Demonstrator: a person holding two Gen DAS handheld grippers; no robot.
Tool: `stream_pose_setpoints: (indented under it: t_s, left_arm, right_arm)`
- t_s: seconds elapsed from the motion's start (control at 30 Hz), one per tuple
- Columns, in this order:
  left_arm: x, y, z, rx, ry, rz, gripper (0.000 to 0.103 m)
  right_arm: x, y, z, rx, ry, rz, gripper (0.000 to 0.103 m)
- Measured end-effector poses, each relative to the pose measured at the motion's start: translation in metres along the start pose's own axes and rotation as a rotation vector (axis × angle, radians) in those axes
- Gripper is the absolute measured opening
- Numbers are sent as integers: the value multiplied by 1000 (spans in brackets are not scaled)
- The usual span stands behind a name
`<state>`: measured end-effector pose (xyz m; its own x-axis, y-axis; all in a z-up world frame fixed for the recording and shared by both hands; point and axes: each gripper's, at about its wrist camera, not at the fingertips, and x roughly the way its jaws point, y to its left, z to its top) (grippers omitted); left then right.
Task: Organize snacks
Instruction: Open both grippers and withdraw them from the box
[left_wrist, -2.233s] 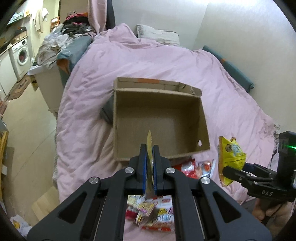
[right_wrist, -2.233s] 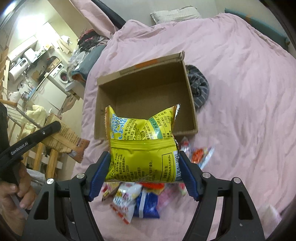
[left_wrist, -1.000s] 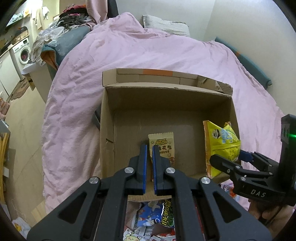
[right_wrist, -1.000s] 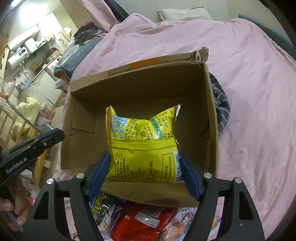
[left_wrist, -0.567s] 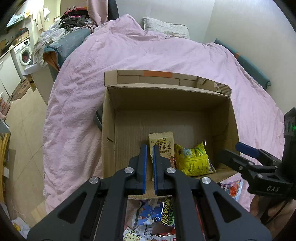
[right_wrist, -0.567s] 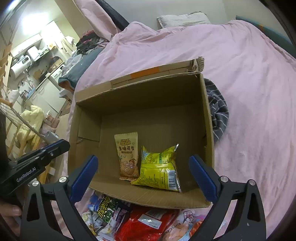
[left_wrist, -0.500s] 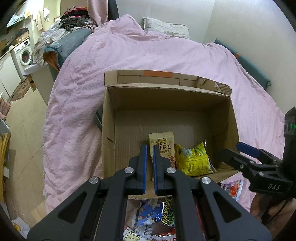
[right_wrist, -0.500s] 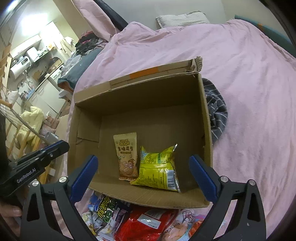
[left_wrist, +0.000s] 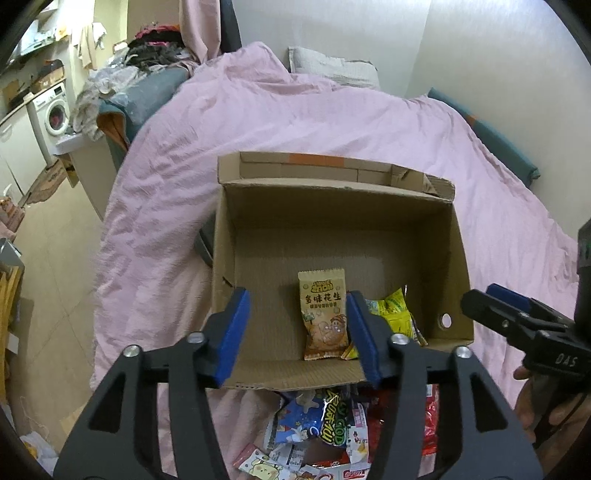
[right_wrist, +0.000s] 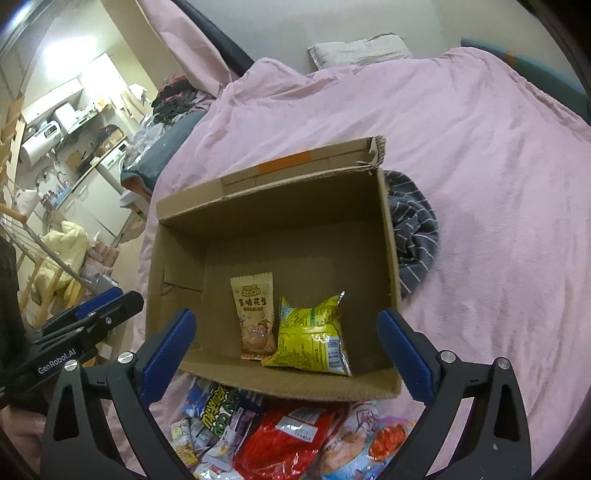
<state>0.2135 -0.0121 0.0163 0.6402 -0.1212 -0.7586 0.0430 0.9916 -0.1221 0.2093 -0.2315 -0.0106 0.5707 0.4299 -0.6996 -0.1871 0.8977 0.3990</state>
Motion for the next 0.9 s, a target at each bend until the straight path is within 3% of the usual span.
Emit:
stream_pose_setpoints:
  t_s: [0.1, 0.3, 0.57, 0.9]
  left_arm:
    - [-10, 1, -2, 0, -21, -32, 75]
    - [-34, 2, -12, 4, -67, -49, 85]
    - [-53, 7, -37, 15, -49, -57, 87]
    - [-67, 12, -72, 8, -9, 5, 87]
  right_arm:
    - [-13, 1, -2, 3, -20, 3, 101]
    - [-30, 4, -14, 10, -31, 8, 101]
    - [-50, 5, -40, 28, -16, 15, 101]
    - [-58, 3, -71, 39, 43, 0, 101]
